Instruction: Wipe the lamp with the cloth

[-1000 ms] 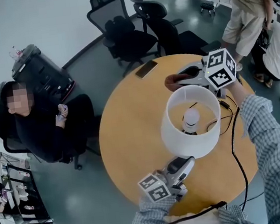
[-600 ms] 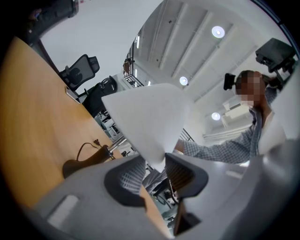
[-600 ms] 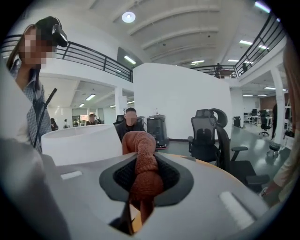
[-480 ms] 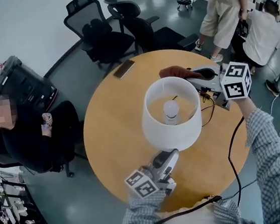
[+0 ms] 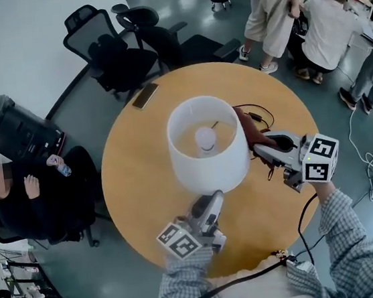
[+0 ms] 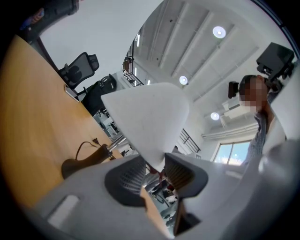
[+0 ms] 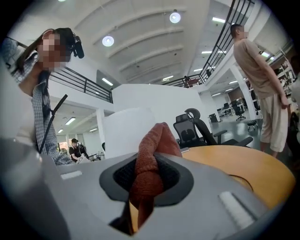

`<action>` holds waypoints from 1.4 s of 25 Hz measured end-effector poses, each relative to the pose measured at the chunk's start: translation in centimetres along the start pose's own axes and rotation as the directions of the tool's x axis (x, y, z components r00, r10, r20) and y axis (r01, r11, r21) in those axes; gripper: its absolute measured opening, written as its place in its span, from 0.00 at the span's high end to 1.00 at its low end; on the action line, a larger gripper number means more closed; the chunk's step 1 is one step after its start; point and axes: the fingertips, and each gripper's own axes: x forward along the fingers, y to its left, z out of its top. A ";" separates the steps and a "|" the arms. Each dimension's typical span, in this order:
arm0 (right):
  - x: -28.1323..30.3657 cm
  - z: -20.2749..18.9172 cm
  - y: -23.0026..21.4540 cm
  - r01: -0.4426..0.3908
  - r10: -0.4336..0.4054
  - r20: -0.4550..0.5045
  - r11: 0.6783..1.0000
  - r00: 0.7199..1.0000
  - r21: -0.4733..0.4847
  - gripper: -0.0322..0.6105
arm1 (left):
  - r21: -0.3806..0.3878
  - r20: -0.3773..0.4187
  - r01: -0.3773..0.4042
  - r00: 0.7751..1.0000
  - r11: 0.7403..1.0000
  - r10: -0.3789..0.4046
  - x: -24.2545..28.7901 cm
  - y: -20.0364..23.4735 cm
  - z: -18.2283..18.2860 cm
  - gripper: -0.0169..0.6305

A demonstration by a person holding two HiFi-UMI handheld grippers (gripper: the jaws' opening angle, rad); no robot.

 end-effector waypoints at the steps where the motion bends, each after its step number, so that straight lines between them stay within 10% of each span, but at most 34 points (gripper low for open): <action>1: -0.1 -0.5 0.6 0.003 -0.003 0.007 1.000 1.000 0.013 0.85 | 0.000 -0.001 0.000 1.000 1.000 0.000 0.0 0.0 0.0 0.78; 8: -1.7 -1.8 1.0 0.154 -0.157 0.084 0.987 0.984 0.041 0.85 | -0.004 -0.012 -0.002 1.000 1.000 0.002 0.2 -0.1 -0.1 0.78; 15: -2.5 -10.2 -1.3 0.354 -0.357 -0.074 0.934 0.931 -0.043 0.85 | -0.002 -0.022 -0.002 1.000 1.000 0.001 0.2 0.0 -0.1 0.78; 27: 7.8 -12.9 -0.3 0.290 -0.292 0.050 0.956 0.955 0.029 0.85 | -0.006 -0.053 -0.009 0.999 1.000 0.009 0.5 -0.5 -0.5 0.78; 35: 9.3 -19.7 -1.1 0.290 -0.292 -0.187 0.956 0.938 -0.038 0.85 | -0.001 -0.053 -0.005 0.999 1.000 0.004 0.3 -0.8 -0.5 0.78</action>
